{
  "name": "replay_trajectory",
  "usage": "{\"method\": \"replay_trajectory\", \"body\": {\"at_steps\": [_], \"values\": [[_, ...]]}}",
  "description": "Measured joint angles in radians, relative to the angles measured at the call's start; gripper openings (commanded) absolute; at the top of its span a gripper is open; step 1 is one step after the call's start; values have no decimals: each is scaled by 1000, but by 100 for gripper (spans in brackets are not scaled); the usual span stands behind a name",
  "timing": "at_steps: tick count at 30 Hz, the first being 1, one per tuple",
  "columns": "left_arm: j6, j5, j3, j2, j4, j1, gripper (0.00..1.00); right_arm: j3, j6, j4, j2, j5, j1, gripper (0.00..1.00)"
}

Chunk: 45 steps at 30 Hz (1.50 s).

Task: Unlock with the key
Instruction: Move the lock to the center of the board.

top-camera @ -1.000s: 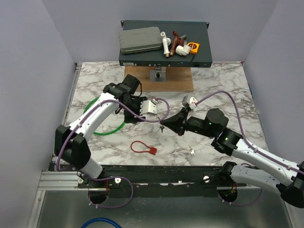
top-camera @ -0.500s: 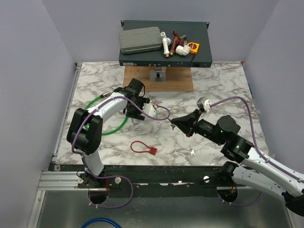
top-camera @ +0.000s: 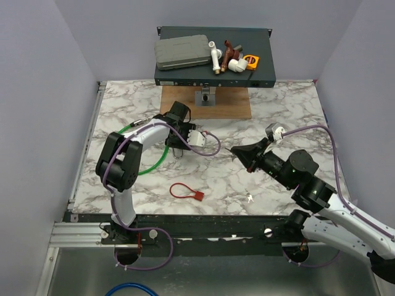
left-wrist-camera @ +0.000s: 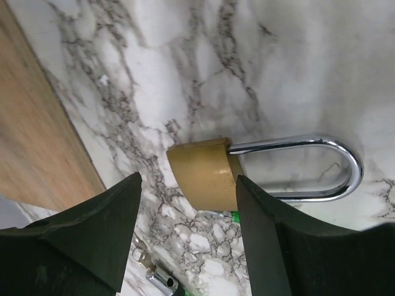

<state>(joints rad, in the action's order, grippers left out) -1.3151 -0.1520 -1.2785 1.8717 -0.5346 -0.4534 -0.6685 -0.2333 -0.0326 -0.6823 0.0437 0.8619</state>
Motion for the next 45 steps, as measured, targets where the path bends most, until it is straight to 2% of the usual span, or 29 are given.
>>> {"method": "replay_trajectory", "body": {"at_steps": [6,15,23,26,30,36,45], "values": [[82,-2,-83,13,-34,-5,62,-21,19,6,0,25,0,1],[105,-5,-32,13,-80,-105,62,-50,35,32,4,56,0,1],[203,-7,-41,13,-105,-109,60,-52,43,45,34,72,0,1],[336,-21,-108,24,-172,-110,61,-52,43,52,35,72,0,1],[590,-29,-208,34,-206,-110,64,-52,44,59,36,72,0,1],[922,-29,-211,27,-224,-110,62,-55,45,63,37,72,0,1],[1224,11,-213,48,-243,-109,55,-98,48,84,37,72,0,1]]}}
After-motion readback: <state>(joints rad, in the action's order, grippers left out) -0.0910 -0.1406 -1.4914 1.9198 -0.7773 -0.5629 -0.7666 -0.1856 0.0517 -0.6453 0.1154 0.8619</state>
